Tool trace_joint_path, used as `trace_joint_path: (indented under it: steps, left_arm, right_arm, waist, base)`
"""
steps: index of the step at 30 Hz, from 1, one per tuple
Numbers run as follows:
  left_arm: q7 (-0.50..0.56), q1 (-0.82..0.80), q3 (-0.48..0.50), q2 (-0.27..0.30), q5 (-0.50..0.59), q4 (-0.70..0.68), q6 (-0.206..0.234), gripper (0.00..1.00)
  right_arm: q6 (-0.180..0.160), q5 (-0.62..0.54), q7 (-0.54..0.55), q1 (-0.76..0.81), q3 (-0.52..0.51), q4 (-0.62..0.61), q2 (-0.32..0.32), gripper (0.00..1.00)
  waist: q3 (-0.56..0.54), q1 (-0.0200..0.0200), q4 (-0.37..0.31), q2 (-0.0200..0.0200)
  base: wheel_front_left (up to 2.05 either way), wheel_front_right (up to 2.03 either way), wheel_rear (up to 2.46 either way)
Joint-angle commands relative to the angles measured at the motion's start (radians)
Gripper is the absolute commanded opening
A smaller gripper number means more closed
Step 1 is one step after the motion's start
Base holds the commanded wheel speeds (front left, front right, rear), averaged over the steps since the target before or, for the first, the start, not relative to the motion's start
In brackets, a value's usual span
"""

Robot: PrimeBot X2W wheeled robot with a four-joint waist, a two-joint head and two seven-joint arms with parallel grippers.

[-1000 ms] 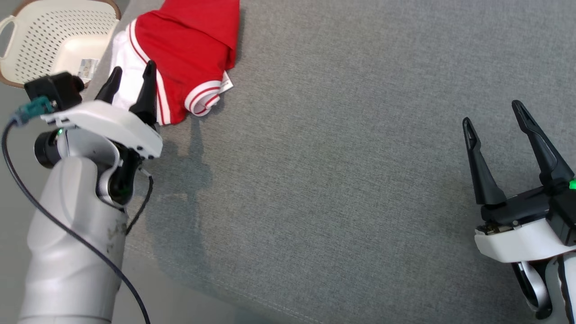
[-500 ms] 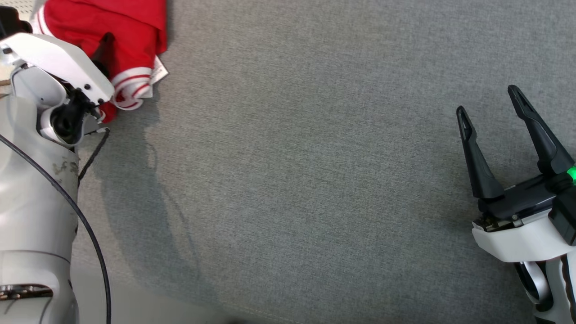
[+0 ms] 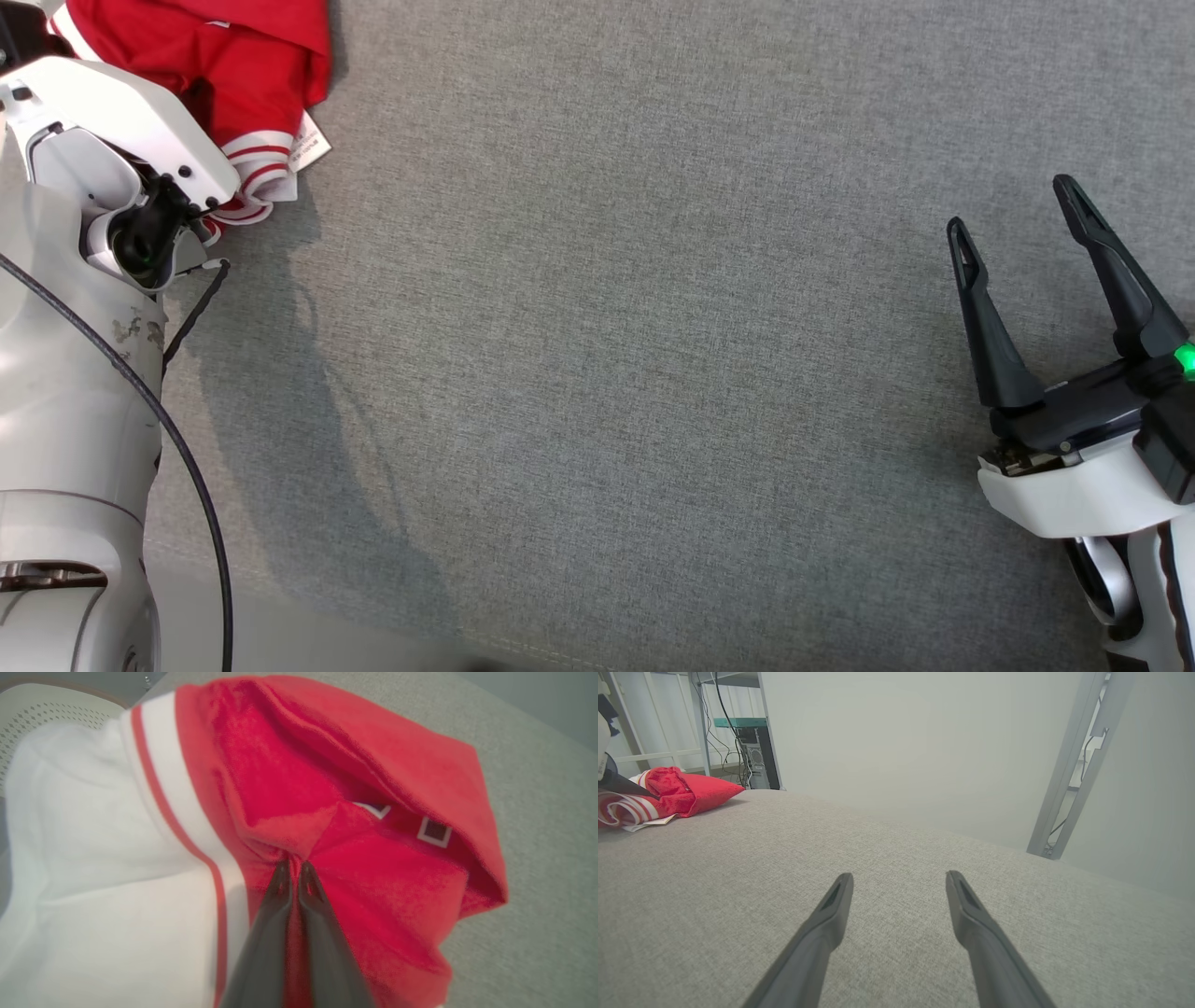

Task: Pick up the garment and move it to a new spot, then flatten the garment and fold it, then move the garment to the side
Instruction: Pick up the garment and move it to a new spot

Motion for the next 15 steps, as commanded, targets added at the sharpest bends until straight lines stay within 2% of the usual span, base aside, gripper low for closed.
trace_joint_path:
  steps: [1,15]
  left_arm:
    - [-0.017,-0.018,-0.002,-0.004,-0.003,0.005,-0.007,0.00]
    - [-0.230,0.018,-0.024,0.003,-0.023,-0.009,-0.057,0.00]
  right_arm:
    - [0.000,-0.002,-0.009,-0.004,-0.004,0.007,0.000,1.00]
    - [0.000,0.003,-0.041,0.028,0.008,0.089,0.048,1.00]
  waist:
    - [-0.009,0.0000,0.003,0.0000]
    - [-0.166,0.0000,0.000,0.0000]
  base:
    - [0.00,0.00,0.00]
    - [0.00,0.00,0.00]
